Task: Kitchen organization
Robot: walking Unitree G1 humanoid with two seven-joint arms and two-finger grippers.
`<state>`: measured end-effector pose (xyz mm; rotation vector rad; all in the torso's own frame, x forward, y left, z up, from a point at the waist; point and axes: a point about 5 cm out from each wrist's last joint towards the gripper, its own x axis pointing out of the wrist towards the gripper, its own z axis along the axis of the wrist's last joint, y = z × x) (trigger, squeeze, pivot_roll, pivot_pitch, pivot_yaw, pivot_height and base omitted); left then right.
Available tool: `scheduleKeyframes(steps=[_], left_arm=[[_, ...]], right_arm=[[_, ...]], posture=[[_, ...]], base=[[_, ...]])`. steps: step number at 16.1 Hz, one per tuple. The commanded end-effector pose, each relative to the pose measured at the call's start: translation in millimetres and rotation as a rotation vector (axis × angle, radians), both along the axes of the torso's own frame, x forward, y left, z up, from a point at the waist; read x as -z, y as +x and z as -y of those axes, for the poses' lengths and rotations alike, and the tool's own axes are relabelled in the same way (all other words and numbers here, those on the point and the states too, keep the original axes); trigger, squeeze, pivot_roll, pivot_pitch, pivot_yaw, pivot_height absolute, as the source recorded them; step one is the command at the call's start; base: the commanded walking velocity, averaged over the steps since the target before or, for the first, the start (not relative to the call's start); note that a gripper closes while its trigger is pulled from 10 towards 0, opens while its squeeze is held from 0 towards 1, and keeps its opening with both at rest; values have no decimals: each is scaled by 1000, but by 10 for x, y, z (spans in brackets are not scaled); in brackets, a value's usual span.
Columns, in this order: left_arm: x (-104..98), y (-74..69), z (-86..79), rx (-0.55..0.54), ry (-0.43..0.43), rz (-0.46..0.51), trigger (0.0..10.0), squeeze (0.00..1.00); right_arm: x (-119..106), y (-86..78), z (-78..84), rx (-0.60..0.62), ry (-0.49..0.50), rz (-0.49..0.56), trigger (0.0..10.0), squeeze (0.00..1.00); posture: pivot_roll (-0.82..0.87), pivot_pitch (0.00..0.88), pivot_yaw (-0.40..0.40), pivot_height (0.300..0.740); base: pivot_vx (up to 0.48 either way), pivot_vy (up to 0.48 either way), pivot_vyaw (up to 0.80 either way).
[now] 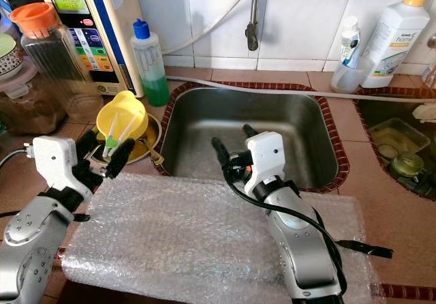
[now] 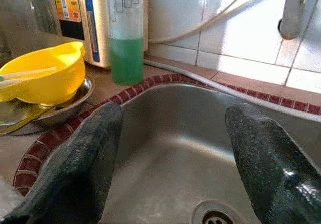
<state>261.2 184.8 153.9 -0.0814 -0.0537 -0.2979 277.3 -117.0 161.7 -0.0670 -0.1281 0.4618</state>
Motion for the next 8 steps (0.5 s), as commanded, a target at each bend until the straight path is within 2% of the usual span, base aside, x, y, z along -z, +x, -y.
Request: scheduleKeyframes(steps=[1, 3, 8], left_arm=[[13, -11, -30, 13, 39, -1, 10000, 0], [58, -4, -88, 17, 58, -22, 10000, 0], [110, -1, -159, 14, 73, -43, 10000, 0]], right_arm=[[0, -39, -39, -33, 4, -13, 10000, 0], [93, -100, -123, -121, 4, -80, 10000, 0], [123, -114, -160, -152, 14, -110, 10000, 0]], posture=[[-144, 96, 78, 740], [-144, 99, 77, 740], [-145, 103, 75, 740]], base=[[0, 0, 0], [0, 0, 0], [0, 0, 0]])
